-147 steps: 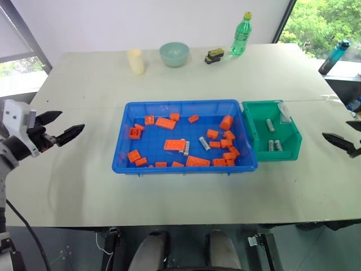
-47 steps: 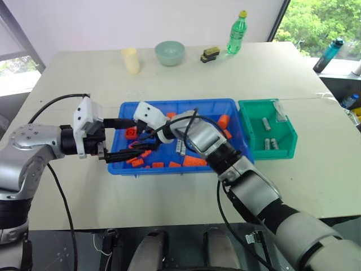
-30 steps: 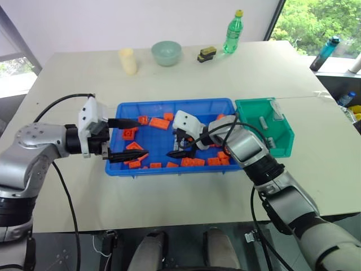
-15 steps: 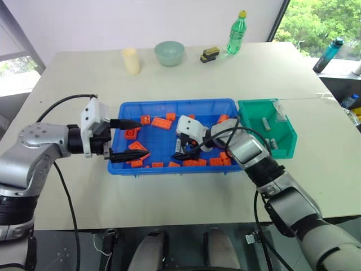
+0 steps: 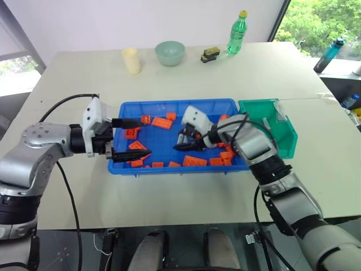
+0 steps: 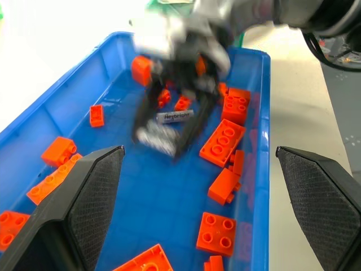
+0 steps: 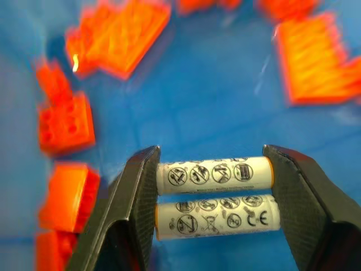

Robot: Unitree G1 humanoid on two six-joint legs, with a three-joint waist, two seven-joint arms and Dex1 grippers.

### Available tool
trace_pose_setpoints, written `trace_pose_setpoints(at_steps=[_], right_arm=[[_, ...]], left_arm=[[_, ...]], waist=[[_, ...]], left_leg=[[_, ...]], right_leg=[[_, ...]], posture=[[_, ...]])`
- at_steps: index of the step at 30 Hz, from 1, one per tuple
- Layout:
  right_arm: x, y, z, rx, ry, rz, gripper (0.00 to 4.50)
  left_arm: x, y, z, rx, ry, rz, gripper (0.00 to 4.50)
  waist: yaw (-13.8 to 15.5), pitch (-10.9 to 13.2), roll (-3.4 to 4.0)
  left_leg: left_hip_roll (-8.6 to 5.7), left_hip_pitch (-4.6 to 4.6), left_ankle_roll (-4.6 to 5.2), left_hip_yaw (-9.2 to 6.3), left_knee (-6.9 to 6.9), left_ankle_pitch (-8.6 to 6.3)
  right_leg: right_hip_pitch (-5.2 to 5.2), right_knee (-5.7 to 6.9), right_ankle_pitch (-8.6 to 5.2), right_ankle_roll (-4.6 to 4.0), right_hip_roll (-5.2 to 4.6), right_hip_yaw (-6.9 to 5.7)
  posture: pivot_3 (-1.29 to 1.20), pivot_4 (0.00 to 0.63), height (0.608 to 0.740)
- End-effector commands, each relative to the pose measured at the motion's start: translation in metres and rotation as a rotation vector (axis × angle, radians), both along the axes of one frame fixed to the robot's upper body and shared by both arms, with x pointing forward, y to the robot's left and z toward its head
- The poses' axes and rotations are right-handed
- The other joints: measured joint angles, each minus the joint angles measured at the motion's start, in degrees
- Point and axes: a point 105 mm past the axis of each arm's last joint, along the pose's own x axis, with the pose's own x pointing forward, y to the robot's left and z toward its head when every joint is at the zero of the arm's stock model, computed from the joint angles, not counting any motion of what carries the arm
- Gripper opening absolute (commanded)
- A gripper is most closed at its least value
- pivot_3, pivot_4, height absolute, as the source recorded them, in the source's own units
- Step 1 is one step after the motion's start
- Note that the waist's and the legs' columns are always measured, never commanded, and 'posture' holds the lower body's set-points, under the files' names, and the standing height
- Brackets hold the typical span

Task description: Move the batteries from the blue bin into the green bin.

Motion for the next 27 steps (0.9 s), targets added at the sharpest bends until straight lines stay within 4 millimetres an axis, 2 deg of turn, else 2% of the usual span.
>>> trace_pose_setpoints(at_steps=[1,4,7,10,15,17,22,27], right_arm=[[0.014,-0.047,0.061,0.134,-0.093,-0.192,2.5],[0.013,-0.083,0.071,0.188,-0.065,-0.306,2.5],[0.004,-0.087,0.066,0.238,0.008,-0.324,2.5],[-0.005,-0.067,0.054,0.218,0.017,-0.271,2.5],[-0.012,-0.024,0.058,0.259,0.003,-0.189,2.5],[-0.014,-0.011,0.051,0.249,0.006,-0.164,2.5],[-0.019,0.013,0.012,0.155,0.026,-0.116,2.5],[-0.007,0.016,-0.018,0.077,-0.001,-0.131,2.5]], left_arm=[[-0.002,-0.003,0.008,0.006,-0.044,-0.012,4.5],[-0.001,-0.003,0.006,0.004,-0.038,-0.015,4.5],[0.002,-0.005,0.006,-0.001,-0.036,-0.019,4.5],[0.005,-0.007,0.007,-0.007,-0.04,-0.027,4.5],[0.008,-0.01,0.009,-0.009,-0.048,-0.037,4.5],[0.009,-0.01,0.009,-0.009,-0.05,-0.038,4.5],[0.009,-0.012,0.011,-0.013,-0.057,-0.038,4.5],[0.007,-0.011,0.012,-0.016,-0.063,-0.032,4.5]], waist=[[0.2,0.0,0.0],[0.9,0.0,0.0],[0.9,0.0,0.0],[0.0,0.0,0.0],[-0.2,0.0,0.0],[-0.1,0.0,0.0],[0.1,0.0,-0.01],[-0.2,0.0,0.0]], left_leg=[[-0.03,-0.01,0.0,-0.03,0.01,0.0],[-0.07,-0.01,0.0,-0.04,0.01,0.0],[-0.06,-0.01,0.0,0.0,-0.01,0.0],[0.02,-0.01,0.0,0.1,-0.03,0.0],[0.09,-0.02,0.0,0.19,-0.07,0.0],[0.07,-0.02,0.0,0.16,-0.05,0.0],[-0.05,-0.02,0.0,-0.08,0.02,0.0],[-0.06,-0.02,-0.02,-0.08,0.0,0.01]], right_leg=[[0.01,0.0,0.0,0.0,-0.01,0.0],[0.04,-0.01,0.0,0.0,-0.04,0.0],[0.03,-0.05,0.0,0.0,-0.05,0.0],[0.0,-0.04,0.0,0.0,-0.02,0.0],[-0.11,0.02,0.0,0.0,0.01,0.02],[-0.1,0.05,0.0,0.0,0.0,0.02],[0.02,0.04,0.0,0.0,-0.02,0.02],[-0.03,0.06,0.0,0.0,-0.01,0.02]], posture=[[0.0,0.15,0.727],[0.0,0.15,0.727],[0.0,0.15,0.727],[0.0,0.15,0.727],[0.0,0.15,0.727],[0.0,0.15,0.727],[0.0,0.15,0.727],[0.0,0.15,0.727]])
